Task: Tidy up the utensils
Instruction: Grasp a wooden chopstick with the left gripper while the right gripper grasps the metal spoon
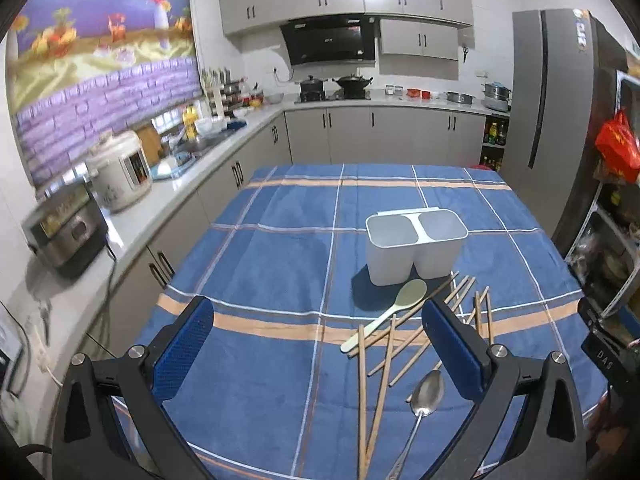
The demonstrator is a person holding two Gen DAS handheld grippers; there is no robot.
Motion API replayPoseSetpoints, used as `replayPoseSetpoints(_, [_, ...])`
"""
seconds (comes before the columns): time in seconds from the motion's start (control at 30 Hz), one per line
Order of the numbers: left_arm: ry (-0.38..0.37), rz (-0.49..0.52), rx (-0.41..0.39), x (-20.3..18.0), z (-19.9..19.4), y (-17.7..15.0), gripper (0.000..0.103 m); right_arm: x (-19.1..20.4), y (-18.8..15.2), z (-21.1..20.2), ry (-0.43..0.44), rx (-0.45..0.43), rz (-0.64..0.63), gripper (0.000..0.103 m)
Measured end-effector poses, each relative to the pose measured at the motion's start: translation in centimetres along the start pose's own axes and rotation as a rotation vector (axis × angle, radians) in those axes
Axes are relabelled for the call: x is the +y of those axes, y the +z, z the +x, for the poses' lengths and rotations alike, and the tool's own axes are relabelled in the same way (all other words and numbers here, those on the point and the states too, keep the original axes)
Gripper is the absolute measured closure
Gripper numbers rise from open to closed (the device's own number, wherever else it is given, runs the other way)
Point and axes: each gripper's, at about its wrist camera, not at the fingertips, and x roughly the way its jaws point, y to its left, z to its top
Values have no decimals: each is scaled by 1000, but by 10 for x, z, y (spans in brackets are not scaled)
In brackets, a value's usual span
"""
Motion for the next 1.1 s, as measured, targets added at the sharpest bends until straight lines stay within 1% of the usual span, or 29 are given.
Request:
replayPoseSetpoints(0.1, [1, 19, -13, -5, -8, 2, 0, -4, -2, -3, -2, 1, 10, 3])
replayPoseSetpoints(0.33, [-12, 26, -7, -9, -16, -1, 0, -8, -6, -7, -2, -1, 17, 3])
replayPoseSetpoints(0.53, [-28, 17, 20, -7, -12, -6, 0, -8, -10, -9, 1, 5, 10, 3])
replayPoseSetpoints(0.63, [-54, 3, 50, -5, -3, -10, 0, -5, -12, -11, -6, -4, -2, 3])
replayPoseSetpoints(0.7, [-75, -25, 66, 3, 6, -14, 0, -2, -15, -11, -10, -19, -27, 3])
replayPoseSetpoints(0.73, [-87, -49, 77, 10, 14, -17, 0, 2, -17, -9, -5, -12, -51, 3])
replayPoseSetpoints(0.77, [-93, -66, 87, 15, 20, -20, 0, 5, -20, -4, 11, 20, -73, 3])
replayPoseSetpoints(0.93, [-80, -152, 155, 46, 59, -39, 0, 13, -34, 12, 109, 139, -78, 3])
replayPoseSetpoints(1.0, [-82, -168, 185, 55, 74, -48, 0, 15, -37, 18, 130, 170, -78, 7])
replayPoseSetpoints(1.07, [-101, -170, 222, 59, 89, -59, 0, 17, -39, 24, 157, 204, -69, 11])
replayPoseSetpoints(1.1, [-111, -168, 236, 58, 94, -63, 2, 19, -40, 28, 173, 224, -65, 13])
